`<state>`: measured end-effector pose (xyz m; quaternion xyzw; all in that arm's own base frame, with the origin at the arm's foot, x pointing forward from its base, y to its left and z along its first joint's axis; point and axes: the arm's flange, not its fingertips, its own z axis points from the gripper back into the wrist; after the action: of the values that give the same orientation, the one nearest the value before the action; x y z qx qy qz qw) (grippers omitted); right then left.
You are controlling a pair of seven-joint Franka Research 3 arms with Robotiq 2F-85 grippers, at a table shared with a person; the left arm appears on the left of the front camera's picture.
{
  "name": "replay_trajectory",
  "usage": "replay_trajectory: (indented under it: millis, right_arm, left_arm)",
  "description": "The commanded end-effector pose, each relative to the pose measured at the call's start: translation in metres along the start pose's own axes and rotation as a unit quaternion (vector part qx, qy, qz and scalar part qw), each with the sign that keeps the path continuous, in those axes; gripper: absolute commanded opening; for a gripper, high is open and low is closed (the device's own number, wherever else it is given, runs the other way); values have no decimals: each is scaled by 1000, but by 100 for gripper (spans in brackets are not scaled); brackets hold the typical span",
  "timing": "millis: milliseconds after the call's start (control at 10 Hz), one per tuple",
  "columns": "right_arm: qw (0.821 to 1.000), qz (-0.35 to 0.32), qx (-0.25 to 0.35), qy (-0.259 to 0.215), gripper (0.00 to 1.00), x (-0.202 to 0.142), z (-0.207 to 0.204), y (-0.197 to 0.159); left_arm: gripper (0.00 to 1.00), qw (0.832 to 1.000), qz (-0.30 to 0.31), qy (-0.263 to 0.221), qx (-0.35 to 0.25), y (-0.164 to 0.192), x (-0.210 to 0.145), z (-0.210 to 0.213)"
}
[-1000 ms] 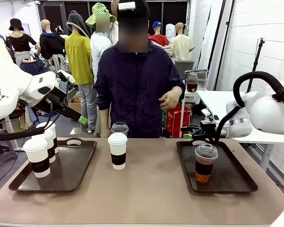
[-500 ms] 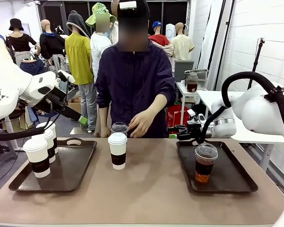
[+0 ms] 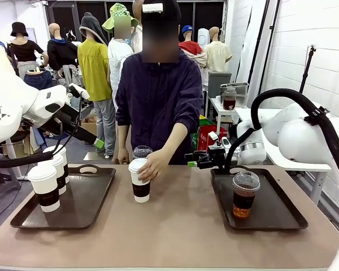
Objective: Distribute the coffee onto the tray.
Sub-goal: Pick up another iced Americano from the middle of the table and place it on the right Handle tray.
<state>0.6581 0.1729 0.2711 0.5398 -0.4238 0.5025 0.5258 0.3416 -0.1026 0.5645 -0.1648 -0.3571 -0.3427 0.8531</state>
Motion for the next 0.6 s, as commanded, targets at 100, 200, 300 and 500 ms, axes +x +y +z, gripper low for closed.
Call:
replay_trajectory:
  millis: [100,200,300,500]
  right_arm:
    - [1000,-8,-12,-1,100,8,29,-6]
    - [1000,-11,-19,4,100,7,43,1]
    - [1000,-12,-19,10,100,6,54,7]
    - [1000,-16,-17,14,100,1,72,15]
  left_arm:
    - [100,1000,2,-1,-4,2,-1,0]
    - [100,1000,2,-1,-4,2,-1,0]
    - [100,1000,2,-1,-4,2,-1,0]
    - [100,1000,2,-1,-4,2,-1,0]
